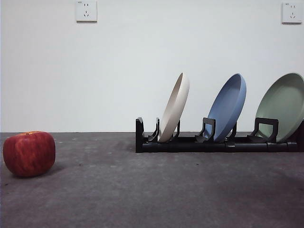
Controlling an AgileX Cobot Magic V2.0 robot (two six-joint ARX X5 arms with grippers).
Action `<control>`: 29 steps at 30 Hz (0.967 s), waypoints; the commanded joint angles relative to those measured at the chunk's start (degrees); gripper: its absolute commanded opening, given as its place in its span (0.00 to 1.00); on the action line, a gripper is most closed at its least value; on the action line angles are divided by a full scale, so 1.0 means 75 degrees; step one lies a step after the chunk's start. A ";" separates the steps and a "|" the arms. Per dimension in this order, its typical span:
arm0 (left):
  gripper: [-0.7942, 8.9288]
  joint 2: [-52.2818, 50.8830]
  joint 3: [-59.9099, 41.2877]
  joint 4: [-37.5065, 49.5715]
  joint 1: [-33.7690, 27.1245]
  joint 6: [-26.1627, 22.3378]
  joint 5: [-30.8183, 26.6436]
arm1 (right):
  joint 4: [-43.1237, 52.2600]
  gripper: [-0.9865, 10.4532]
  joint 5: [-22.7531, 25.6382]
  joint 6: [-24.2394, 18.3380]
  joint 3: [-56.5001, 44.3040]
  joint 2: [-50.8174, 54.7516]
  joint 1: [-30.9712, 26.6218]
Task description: Take the yellow plate from the plate rack,put the plate on the table,take the apple from the table,put the apple in the plate
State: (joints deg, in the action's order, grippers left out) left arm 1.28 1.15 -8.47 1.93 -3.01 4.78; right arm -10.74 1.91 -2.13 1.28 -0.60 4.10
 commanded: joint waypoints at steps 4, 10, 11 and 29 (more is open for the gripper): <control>0.08 0.0125 -0.0082 -0.0134 -0.0017 0.0006 0.0023 | 0.0020 0.08 0.0000 0.0653 -0.0055 0.0009 0.0003; 0.08 0.0385 0.0562 0.0632 -0.0017 0.0391 0.0012 | -0.0003 0.08 0.0125 0.1489 0.0810 -0.0009 0.0003; 0.08 0.0504 0.0764 0.0831 -0.0017 0.0364 -0.0003 | 0.0003 0.08 0.0146 0.1489 0.1046 -0.0052 0.0003; 0.08 0.5071 0.5569 -0.0772 -0.0017 0.1431 0.1128 | -0.2853 0.08 -0.0020 0.1460 0.5665 -0.3608 0.0003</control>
State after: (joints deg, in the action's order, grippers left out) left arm 38.04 41.89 -13.04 1.93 4.93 12.16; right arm -31.40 2.02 8.38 42.92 -26.39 4.10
